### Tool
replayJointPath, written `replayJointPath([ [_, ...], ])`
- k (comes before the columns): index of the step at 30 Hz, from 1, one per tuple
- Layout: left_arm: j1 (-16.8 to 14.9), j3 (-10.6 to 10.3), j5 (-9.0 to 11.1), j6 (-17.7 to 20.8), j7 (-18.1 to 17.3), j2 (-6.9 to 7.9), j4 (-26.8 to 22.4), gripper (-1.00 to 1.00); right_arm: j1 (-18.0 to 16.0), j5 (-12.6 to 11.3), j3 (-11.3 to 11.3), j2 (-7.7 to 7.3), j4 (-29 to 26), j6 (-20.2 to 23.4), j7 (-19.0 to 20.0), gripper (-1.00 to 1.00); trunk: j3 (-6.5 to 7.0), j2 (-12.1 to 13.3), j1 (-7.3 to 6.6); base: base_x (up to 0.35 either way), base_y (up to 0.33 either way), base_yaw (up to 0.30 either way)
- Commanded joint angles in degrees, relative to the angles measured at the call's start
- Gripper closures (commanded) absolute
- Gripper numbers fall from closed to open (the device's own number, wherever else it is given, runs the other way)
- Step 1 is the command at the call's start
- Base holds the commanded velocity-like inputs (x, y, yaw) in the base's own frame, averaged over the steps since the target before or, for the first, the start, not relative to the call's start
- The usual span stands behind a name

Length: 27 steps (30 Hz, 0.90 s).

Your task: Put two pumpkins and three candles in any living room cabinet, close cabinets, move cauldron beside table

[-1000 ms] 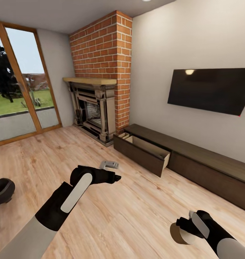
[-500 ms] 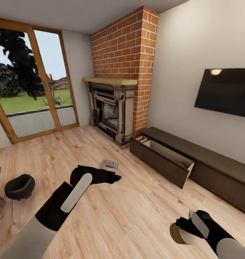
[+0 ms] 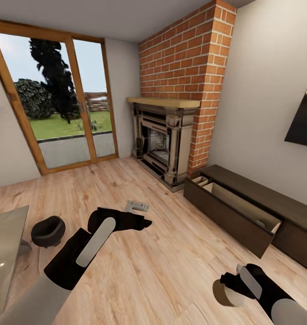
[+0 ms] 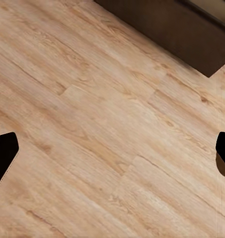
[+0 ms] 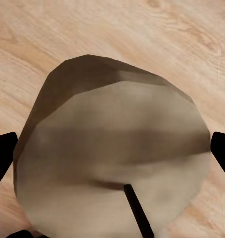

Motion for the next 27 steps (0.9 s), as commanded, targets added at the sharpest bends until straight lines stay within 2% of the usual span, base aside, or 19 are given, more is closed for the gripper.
replayJointPath([
  [1, -0.1, -0.1, 0.6, 0.1, 0.6, 0.04, -0.1, -1.00, 0.0, -0.6, 0.4, -0.11, -0.1, 0.2, -0.5, 1.00, -0.07, 0.0, 0.04, 0.327, 0.057, 0.074],
  [27, -0.1, -0.1, 0.6, 0.1, 0.6, 0.03, -0.1, -1.00, 0.0, -0.6, 0.4, -0.09, -0.1, 0.1, -0.5, 1.00, -0.07, 0.0, 0.04, 0.338, 0.006, 0.008],
])
